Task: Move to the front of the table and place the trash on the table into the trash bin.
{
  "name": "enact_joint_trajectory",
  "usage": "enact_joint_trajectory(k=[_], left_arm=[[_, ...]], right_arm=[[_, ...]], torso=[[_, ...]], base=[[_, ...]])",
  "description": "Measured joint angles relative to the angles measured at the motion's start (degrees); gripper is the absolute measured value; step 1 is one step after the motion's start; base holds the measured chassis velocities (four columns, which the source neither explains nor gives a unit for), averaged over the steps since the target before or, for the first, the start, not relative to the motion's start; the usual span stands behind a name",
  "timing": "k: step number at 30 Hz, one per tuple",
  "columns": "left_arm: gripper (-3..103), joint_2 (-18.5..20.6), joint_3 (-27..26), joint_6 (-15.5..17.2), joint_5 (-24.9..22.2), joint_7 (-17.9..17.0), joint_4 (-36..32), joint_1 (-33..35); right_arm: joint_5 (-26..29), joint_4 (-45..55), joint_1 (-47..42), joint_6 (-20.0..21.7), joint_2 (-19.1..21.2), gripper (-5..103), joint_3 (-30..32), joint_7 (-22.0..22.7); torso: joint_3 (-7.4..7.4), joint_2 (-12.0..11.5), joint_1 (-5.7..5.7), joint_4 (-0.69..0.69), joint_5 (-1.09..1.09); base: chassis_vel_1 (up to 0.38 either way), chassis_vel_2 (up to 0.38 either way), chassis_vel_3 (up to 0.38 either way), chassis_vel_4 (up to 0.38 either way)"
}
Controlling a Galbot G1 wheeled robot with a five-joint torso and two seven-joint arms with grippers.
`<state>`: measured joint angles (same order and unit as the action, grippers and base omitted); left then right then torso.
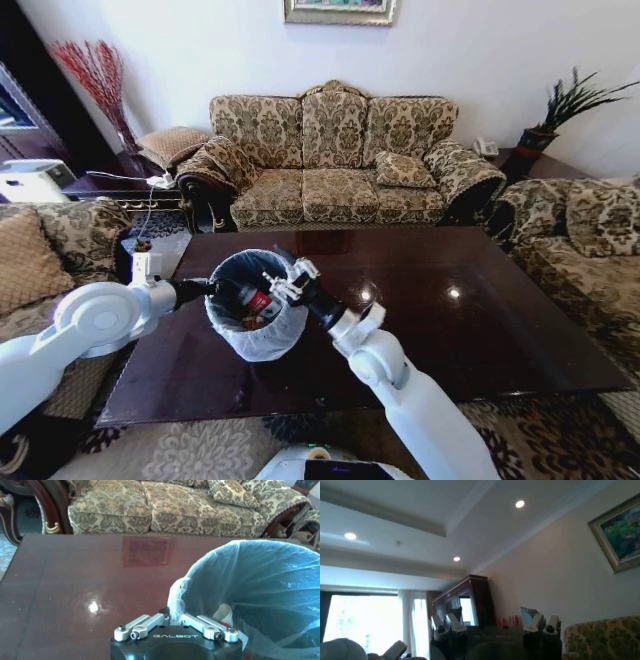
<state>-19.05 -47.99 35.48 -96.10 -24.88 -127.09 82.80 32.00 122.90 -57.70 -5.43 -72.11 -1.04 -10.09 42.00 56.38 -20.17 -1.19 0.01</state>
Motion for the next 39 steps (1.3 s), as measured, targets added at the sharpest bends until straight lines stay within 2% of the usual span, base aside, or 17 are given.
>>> enact_joint_trajectory(k=[3,6,7,8,10,12,13,17,18,20,21,24,25,29,32,36,39], left_arm=[[0,-0.9,-0.8,0.5,0.4,-0.3,-0.6,0.8],[0,-2.8,-3.0,1.3,0.7,-1.4,-1.8,2.6],[0,-2.8,-3.0,1.3,0.7,-1.4,-1.8,2.6],[0,-3.6,-4.1,1.4,0.9,-1.9,-2.1,3.1],[0,-4.2,-4.9,1.5,0.9,-2.3,-2.3,3.6],[0,-5.4,-6.9,1.8,0.8,-3.4,-2.8,4.4],[0,-5.4,-6.9,1.8,0.8,-3.4,-2.8,4.4],[0,-11.4,-13.3,2.7,3.5,-5.2,-4.0,5.6],[0,-11.4,-13.3,2.7,3.5,-5.2,-4.0,5.6],[0,-15.8,-17.8,2.8,4.8,-5.4,-5.0,8.6],[0,-15.8,-17.8,2.8,4.8,-5.4,-5.0,8.6],[0,-22.4,-23.8,2.8,8.9,-3.8,-5.3,14.1],[0,-22.4,-23.8,2.8,8.9,-3.8,-5.3,14.1],[0,-27.8,-29.4,2.5,12.6,-1.2,-5.5,16.5],[0,-30.1,-32.6,2.1,13.9,-0.3,-5.5,17.1],[0,-33.5,-36.4,1.9,14.1,0.0,-6.1,17.6],[0,-35.9,-38.9,1.4,13.9,0.3,-6.3,18.1]], right_arm=[[-1.0,0.3,-2.2,-1.3,-0.4,84,3.7,2.8],[-1.9,-1.1,-7.3,-2.3,-1.4,98,12.6,4.9],[-1.9,-1.1,-7.3,-2.3,-1.4,98,12.6,4.9],[-1.8,-1.7,-8.8,-2.2,-2.1,99,15.8,5.5],[-1.6,-2.3,-9.6,-1.9,-2.5,99,18.8,5.8],[-0.5,-3.7,-10.9,-1.5,-3.1,100,25.2,6.4],[-0.5,-3.7,-10.9,-1.5,-3.1,100,25.2,6.4],[2.3,-5.3,-12.2,-1.6,-2.4,100,31.9,6.4],[2.3,-5.3,-12.2,-1.6,-2.4,100,31.9,6.4],[3.3,-5.8,-12.3,-1.7,-1.8,100,33.5,6.4],[3.3,-5.8,-12.3,-1.7,-1.8,100,33.5,6.4],[3.8,-5.8,-12.4,-1.5,-1.4,100,34.1,6.4],[3.8,-5.8,-12.4,-1.5,-1.4,100,34.1,6.4],[3.4,-5.4,-12.6,-1.0,-1.4,100,33.1,6.6],[3.1,-5.2,-12.6,-0.8,-1.4,100,32.5,6.7],[2.4,-5.2,-12.5,-1.2,-1.4,100,31.8,6.9],[0.7,-5.7,-12.3,-2.7,-1.5,100,31.4,7.0]], torso=[[0.00,0.0,0.00,-0.01,0.00],[0.00,0.0,0.00,0.01,-0.02],[0.00,0.0,0.00,0.01,-0.02],[0.00,0.0,0.00,0.01,0.04],[0.00,0.0,0.00,0.01,0.02],[0.00,0.0,0.00,0.01,0.00],[0.00,0.0,0.00,0.01,0.00],[0.00,0.0,0.00,0.01,-0.01],[0.00,0.0,0.00,0.01,-0.01],[-0.01,0.0,0.00,0.00,-0.01],[-0.01,0.0,0.00,0.00,-0.01],[-0.01,0.0,0.00,-0.05,-0.03],[-0.01,0.0,0.00,-0.05,-0.03],[0.00,0.0,0.00,0.00,0.01],[-0.01,0.0,0.01,0.01,0.04],[0.00,0.0,0.00,0.02,-0.03],[0.00,0.0,0.01,0.01,0.04]], base=[[0.000,0.000,0.000,0.000],[0.000,0.000,0.000,0.000],[0.000,0.000,0.000,0.000],[0.000,0.000,0.000,0.000],[0.000,0.000,0.000,0.000],[0.000,0.000,0.000,0.000],[0.000,0.000,0.000,0.000],[-0.019,-0.026,0.019,0.023],[-0.058,-0.052,0.038,0.050],[-0.065,-0.073,0.088,0.070],[-0.065,-0.073,0.105,0.091],[-0.153,-0.114,0.151,0.152],[-0.168,-0.131,0.193,0.161],[-0.208,-0.221,0.226,0.219],[-0.258,-0.259,0.252,0.240],[-0.295,-0.309,0.291,0.293],[-0.282,-0.270,0.299,0.270]])
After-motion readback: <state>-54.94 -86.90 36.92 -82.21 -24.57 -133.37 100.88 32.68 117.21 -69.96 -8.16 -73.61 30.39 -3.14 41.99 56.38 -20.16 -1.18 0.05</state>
